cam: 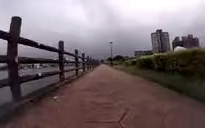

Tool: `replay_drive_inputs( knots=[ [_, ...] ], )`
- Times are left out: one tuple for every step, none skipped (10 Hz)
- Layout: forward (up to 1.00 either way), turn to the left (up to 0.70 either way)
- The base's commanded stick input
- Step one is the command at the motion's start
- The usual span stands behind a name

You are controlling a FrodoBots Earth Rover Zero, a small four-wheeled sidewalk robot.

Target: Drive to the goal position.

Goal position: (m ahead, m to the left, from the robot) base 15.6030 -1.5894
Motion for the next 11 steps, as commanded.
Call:
replay_drive_inputs(
  knots=[
    [1.0,0.0],
    [1.0,0.0],
    [1.0,0.0],
    [1.0,0.0],
    [1.0,0.0],
    [1.0,0.0],
    [1.0,0.0],
    [1.0,0.0],
    [1.0,0.0],
    [1.0,0.0],
    [1.0,0.0]
  ],
)
